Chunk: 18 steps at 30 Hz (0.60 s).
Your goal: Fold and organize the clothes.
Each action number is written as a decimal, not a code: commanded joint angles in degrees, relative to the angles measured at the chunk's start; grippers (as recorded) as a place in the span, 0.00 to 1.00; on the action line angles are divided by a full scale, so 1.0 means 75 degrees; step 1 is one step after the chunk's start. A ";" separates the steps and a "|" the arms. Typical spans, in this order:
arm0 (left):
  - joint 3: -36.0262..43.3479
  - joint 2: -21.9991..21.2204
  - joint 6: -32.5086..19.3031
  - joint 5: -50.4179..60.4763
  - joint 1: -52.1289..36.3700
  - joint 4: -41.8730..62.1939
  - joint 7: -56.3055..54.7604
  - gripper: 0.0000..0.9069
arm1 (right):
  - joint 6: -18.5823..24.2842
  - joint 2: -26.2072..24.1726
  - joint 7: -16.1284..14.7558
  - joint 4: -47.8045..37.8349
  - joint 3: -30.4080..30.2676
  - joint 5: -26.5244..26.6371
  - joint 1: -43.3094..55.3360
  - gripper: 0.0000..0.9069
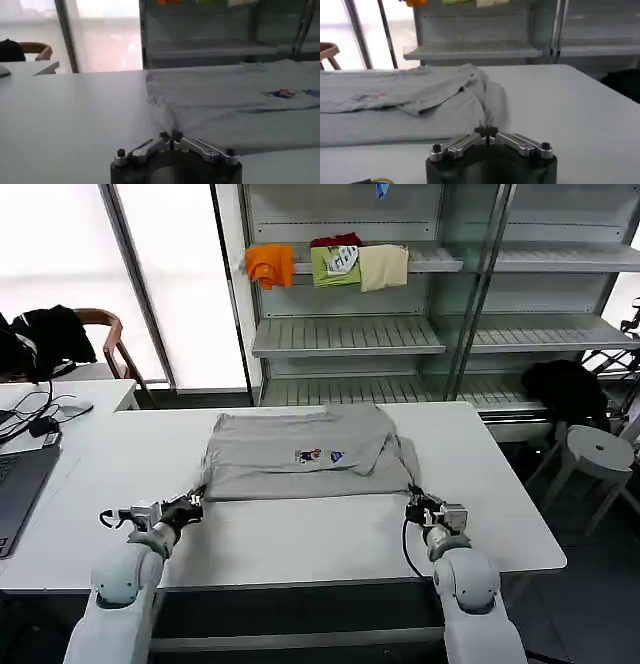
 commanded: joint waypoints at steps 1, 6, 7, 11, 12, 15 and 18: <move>-0.0464 0.0625 0.0011 -0.0753 0.1731 -0.1833 0.0101 0.00 | -0.0171 -0.0226 0.0138 0.1548 -0.0135 0.0071 -0.1239 0.00; -0.0684 0.0539 0.0007 -0.0849 0.2750 -0.2469 -0.0009 0.00 | -0.0162 -0.0210 0.0208 0.2049 -0.0247 0.0006 -0.2088 0.00; -0.0744 0.0517 0.0008 -0.0886 0.2920 -0.2542 -0.0037 0.00 | -0.0161 -0.0207 0.0280 0.2159 -0.0281 0.0017 -0.2278 0.00; -0.1073 0.0423 0.0004 -0.1004 0.3462 -0.2899 -0.0197 0.00 | -0.0158 -0.0288 0.0386 0.2587 -0.0303 0.0011 -0.2757 0.00; -0.1110 0.0413 0.0006 -0.1018 0.3524 -0.2947 -0.0232 0.00 | -0.0158 -0.0316 0.0401 0.2653 -0.0300 0.0000 -0.2855 0.00; -0.1307 0.0284 0.0007 -0.1048 0.3791 -0.3172 -0.0279 0.00 | -0.0159 -0.0370 0.0429 0.2776 -0.0305 -0.0032 -0.3018 0.00; -0.1500 0.0103 0.0005 -0.1096 0.3973 -0.3289 -0.0323 0.00 | -0.0154 -0.0406 0.0454 0.2872 -0.0312 -0.0090 -0.3251 0.00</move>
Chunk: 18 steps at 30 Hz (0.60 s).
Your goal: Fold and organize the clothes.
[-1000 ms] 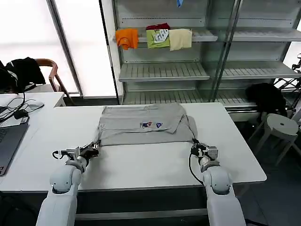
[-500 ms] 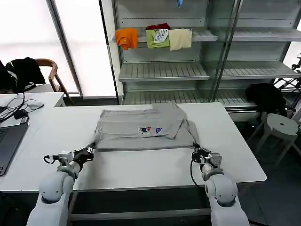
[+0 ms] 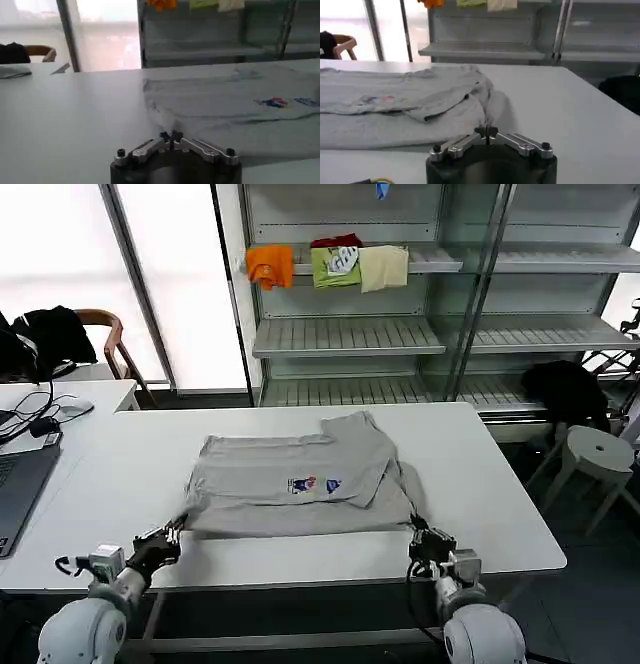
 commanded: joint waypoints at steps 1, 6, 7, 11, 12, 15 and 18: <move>-0.0655 -0.0241 0.0000 -0.0254 0.1496 -0.1080 -0.0157 0.00 | -0.0039 -0.0124 0.0121 0.0796 -0.0067 -0.0040 -0.1083 0.00; -0.0530 -0.0347 -0.0001 -0.0247 0.1658 -0.1135 -0.0263 0.00 | -0.0039 -0.0163 0.0051 0.0939 -0.0105 -0.0127 -0.1297 0.00; -0.0494 -0.0384 -0.0001 -0.0241 0.1691 -0.1159 -0.0307 0.00 | -0.0038 -0.0152 0.0027 0.0934 -0.0122 -0.0194 -0.1355 0.00; -0.0393 -0.0494 0.0001 -0.0173 0.1717 -0.1247 -0.0569 1.00 | -0.0030 -0.0125 0.0107 0.0879 -0.0144 -0.0178 -0.1441 1.00; -0.0388 -0.0505 -0.0002 -0.0159 0.1712 -0.1259 -0.0582 1.00 | -0.0032 -0.0105 0.0108 0.0871 -0.0128 -0.0178 -0.1439 1.00; -0.0401 -0.0607 -0.0001 -0.0150 0.1645 -0.1366 -0.0730 1.00 | -0.0018 -0.0014 0.0206 0.0951 -0.0057 -0.0070 -0.1432 1.00; -0.0484 -0.0727 -0.0006 -0.0041 0.1541 -0.1529 -0.0830 1.00 | 0.0021 0.0121 0.0348 0.1192 0.0084 -0.0049 -0.1353 1.00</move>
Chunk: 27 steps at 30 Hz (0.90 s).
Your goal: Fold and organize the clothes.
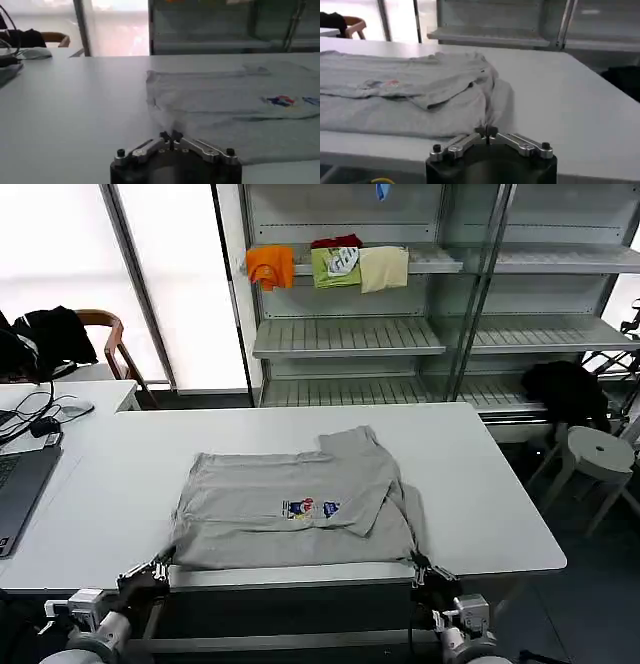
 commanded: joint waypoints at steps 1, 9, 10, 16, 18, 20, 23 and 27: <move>-0.0205 -0.0291 -0.0009 0.0134 0.0134 -0.0547 -0.0407 1.00 | 0.0069 0.0145 0.0220 0.0476 0.0130 -0.0004 -0.0217 1.00; -0.0618 -0.0190 -0.0010 0.0156 -0.0939 -0.0942 -0.0191 1.00 | -0.0027 0.0417 0.0073 0.0961 0.0479 -0.0077 0.1143 1.00; -0.0527 -0.0066 -0.0009 0.0147 -0.1276 -0.0881 -0.0125 1.00 | -0.0029 0.0405 -0.0017 0.0851 0.0446 -0.0076 0.1482 1.00; 0.0375 0.0051 -0.0005 0.0163 -0.3425 0.0879 0.0429 1.00 | -0.0032 0.0286 -0.0433 -0.1259 -0.0194 0.0210 0.4282 1.00; 0.0723 -0.0059 -0.0005 0.0147 -0.4202 0.1844 0.0420 1.00 | -0.0028 0.0397 -0.0576 -0.2694 -0.0405 0.0359 0.5373 1.00; 0.0904 -0.0157 -0.0018 0.0346 -0.4687 0.2503 0.0400 1.00 | -0.0025 0.0570 -0.0586 -0.3631 -0.0523 0.0319 0.5972 1.00; 0.1208 -0.0263 -0.0067 0.0734 -0.5344 0.3579 0.0397 1.00 | 0.0161 0.1016 -0.0622 -0.5491 -0.0615 -0.0137 0.6925 1.00; 0.1463 -0.0270 -0.0042 0.1246 -0.5942 0.4438 0.0388 1.00 | 0.0567 0.1654 -0.0553 -0.7464 -0.0368 -0.0993 0.8014 1.00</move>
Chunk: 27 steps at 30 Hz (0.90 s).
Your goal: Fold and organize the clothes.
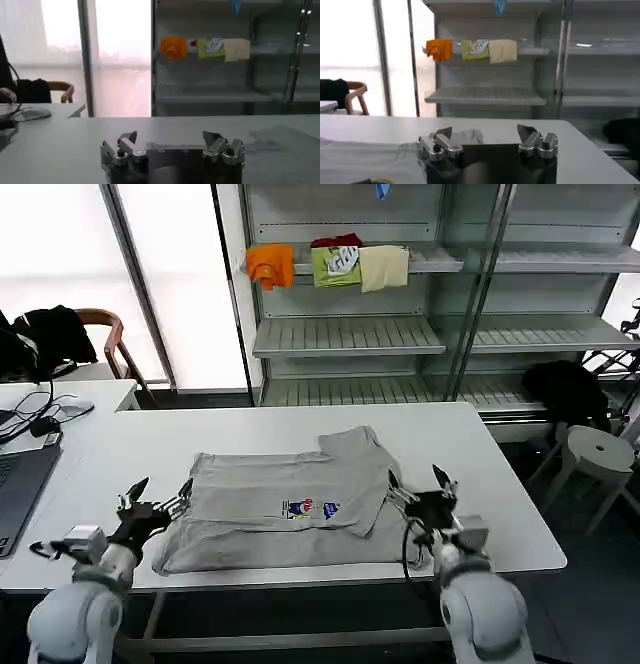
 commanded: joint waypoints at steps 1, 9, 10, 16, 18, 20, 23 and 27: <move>0.1027 -0.0062 0.0002 0.0982 -0.2973 0.3293 0.0187 1.00 | 0.0460 0.0950 -0.0201 -0.4576 0.0015 -0.1079 0.3335 1.00; 0.1227 -0.0126 0.0016 0.1712 -0.3790 0.4463 0.0310 1.00 | 0.1434 0.0950 -0.0528 -0.7342 0.0433 -0.1140 0.4353 1.00; 0.1232 -0.0129 0.0012 0.1796 -0.3837 0.4544 0.0345 1.00 | 0.1450 0.0950 -0.0572 -0.7439 0.0437 -0.1141 0.4385 1.00; 0.1213 -0.0199 0.0022 0.2187 -0.4064 0.5256 0.0443 1.00 | 0.1795 0.0950 -0.1193 -0.8194 0.0514 -0.1067 0.4551 1.00; 0.1217 -0.0180 0.0024 0.2336 -0.4025 0.5326 0.0567 1.00 | 0.1805 0.0950 -0.1391 -0.8226 0.0559 -0.1071 0.4527 1.00; 0.1193 -0.0171 0.0023 0.2450 -0.4013 0.5414 0.0619 1.00 | 0.1804 0.0950 -0.1450 -0.8241 0.0514 -0.1068 0.4523 1.00; 0.1149 -0.0136 0.0023 0.2467 -0.3989 0.5469 0.0653 1.00 | 0.1789 0.0950 -0.1534 -0.8238 0.0526 -0.0991 0.4532 1.00; 0.1103 -0.0041 0.0023 0.2413 -0.3950 0.5476 0.0705 1.00 | 0.1761 0.0950 -0.1525 -0.8182 0.0495 -0.0964 0.4537 0.98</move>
